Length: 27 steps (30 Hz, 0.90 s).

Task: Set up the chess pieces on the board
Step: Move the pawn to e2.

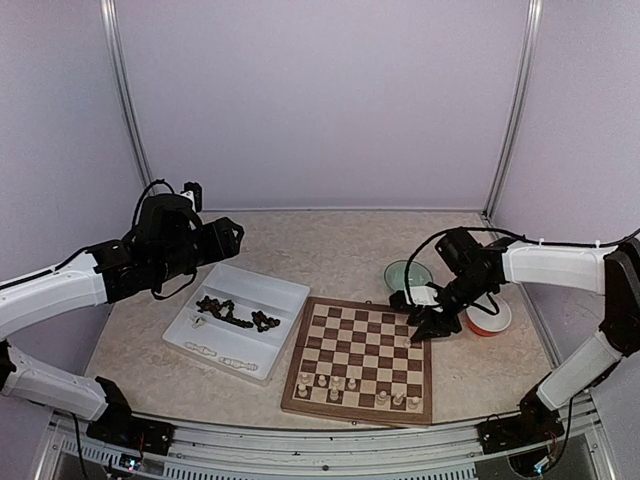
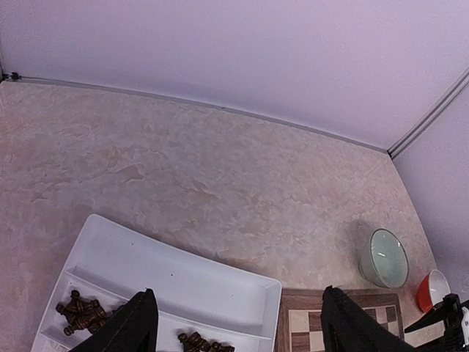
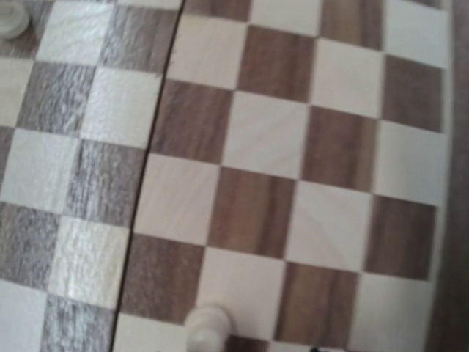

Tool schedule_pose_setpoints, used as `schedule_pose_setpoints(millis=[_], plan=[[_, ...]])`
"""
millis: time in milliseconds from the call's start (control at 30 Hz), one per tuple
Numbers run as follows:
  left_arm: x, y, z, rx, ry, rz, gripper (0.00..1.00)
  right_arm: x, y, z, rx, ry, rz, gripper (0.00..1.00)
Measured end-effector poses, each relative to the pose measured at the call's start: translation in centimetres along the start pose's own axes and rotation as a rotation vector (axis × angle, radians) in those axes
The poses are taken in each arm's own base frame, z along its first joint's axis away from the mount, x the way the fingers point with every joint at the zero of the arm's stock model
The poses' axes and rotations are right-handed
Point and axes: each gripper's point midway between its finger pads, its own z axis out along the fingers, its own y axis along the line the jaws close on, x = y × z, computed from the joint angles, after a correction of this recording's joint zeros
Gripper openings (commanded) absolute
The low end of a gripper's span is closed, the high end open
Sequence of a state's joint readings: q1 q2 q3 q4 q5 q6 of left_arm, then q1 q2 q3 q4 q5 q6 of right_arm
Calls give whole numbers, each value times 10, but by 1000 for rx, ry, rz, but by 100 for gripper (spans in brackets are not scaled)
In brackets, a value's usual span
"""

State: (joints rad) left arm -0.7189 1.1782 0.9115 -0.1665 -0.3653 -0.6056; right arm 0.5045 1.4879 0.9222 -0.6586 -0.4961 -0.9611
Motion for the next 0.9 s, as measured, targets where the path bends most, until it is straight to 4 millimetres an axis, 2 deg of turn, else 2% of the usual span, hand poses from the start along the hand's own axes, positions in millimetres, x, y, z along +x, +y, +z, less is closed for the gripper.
schedule_pose_setpoints(millis=[267, 367, 467, 533, 667, 767, 900], plan=[[3, -3, 0, 15, 13, -18, 76, 2, 2, 14, -17, 16, -33, 36], [5, -2, 1, 16, 17, -20, 76, 4, 5, 21, -26, 31, -47, 28], [7, -1, 1, 16, 23, -19, 75, 7, 8, 27, -42, 50, -53, 10], [8, -1, 1, 14, 26, -18, 76, 8, 10, 30, -48, 60, -56, 3], [12, 1, 2, 11, 32, -16, 76, 5, 13, 30, -61, 61, -56, 0], [16, 3, 3, 12, 39, -18, 76, -5, 17, 29, -76, 58, -72, 0], [21, 4, 4, 19, 46, -27, 75, -38, 32, 33, -109, 29, -143, 0]])
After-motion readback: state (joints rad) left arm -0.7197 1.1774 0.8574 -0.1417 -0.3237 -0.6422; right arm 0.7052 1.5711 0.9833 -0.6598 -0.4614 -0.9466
